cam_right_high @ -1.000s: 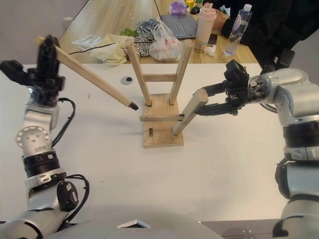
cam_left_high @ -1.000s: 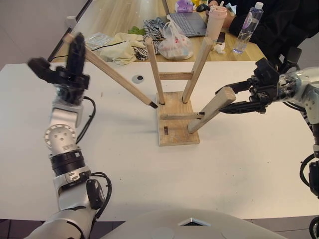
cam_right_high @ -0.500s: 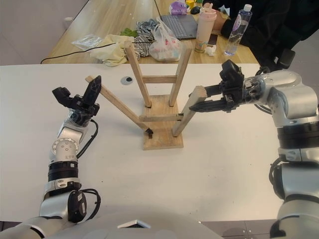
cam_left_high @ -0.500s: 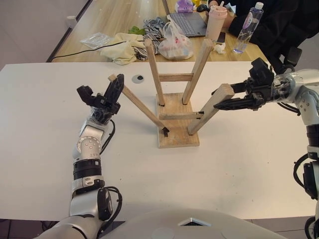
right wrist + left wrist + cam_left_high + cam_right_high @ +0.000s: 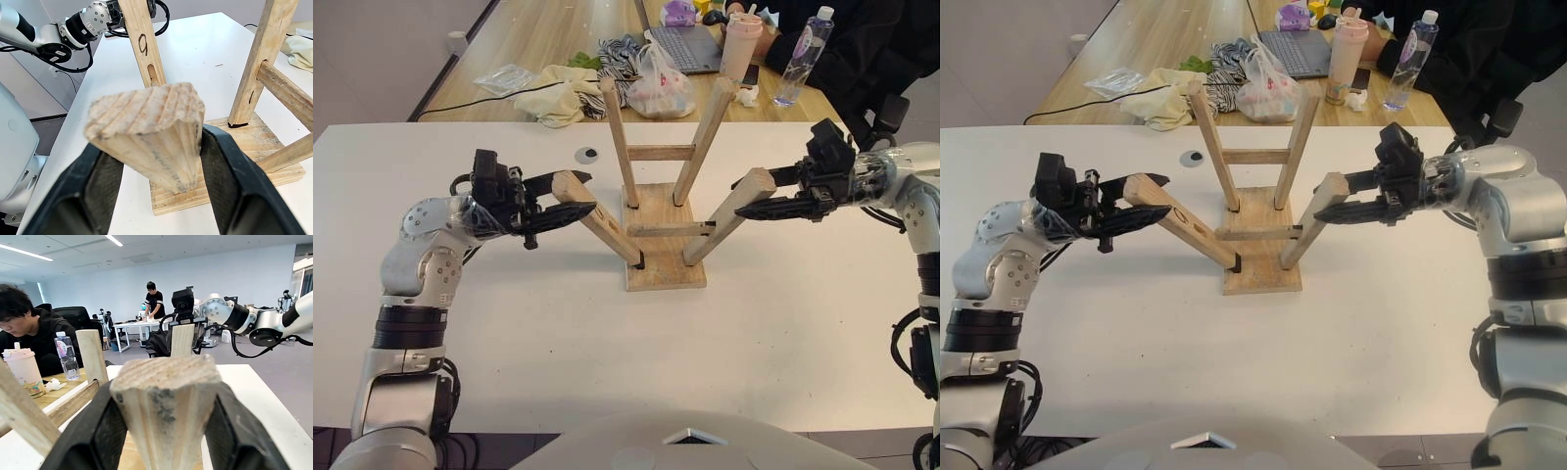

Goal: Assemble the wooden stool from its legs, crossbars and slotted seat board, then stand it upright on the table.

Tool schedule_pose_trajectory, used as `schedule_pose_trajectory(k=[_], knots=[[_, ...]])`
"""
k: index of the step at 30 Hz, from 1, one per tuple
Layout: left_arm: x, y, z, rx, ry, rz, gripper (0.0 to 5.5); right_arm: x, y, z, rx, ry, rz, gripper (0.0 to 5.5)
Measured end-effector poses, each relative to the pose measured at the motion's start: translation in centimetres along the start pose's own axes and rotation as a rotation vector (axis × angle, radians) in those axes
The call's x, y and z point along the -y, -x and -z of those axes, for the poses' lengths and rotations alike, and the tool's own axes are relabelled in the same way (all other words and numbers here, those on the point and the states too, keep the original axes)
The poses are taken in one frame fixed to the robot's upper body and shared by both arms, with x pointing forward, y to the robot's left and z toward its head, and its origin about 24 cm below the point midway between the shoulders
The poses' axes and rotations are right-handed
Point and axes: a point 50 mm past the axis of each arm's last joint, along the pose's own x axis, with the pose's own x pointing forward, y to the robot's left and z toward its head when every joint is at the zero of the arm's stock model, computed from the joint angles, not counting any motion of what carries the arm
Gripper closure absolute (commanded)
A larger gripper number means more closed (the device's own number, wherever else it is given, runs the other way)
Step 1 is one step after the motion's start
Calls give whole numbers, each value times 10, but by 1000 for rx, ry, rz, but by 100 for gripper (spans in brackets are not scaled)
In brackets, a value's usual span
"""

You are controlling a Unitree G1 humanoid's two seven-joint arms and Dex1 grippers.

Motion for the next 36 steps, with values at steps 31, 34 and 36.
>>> schedule_pose_trajectory(k=[31, 34, 36], knots=[[-29, -44, -4, -131, -12, 137, 350, -5, -1, -1, -62, 109, 53, 338], [-27, -42, -6, -159, -16, 133, 350, -1, -2, -2, -77, 156, 88, 298], [-22, -47, -1, -170, -19, 122, 350, 4, -16, 2, -78, 174, 101, 269]])
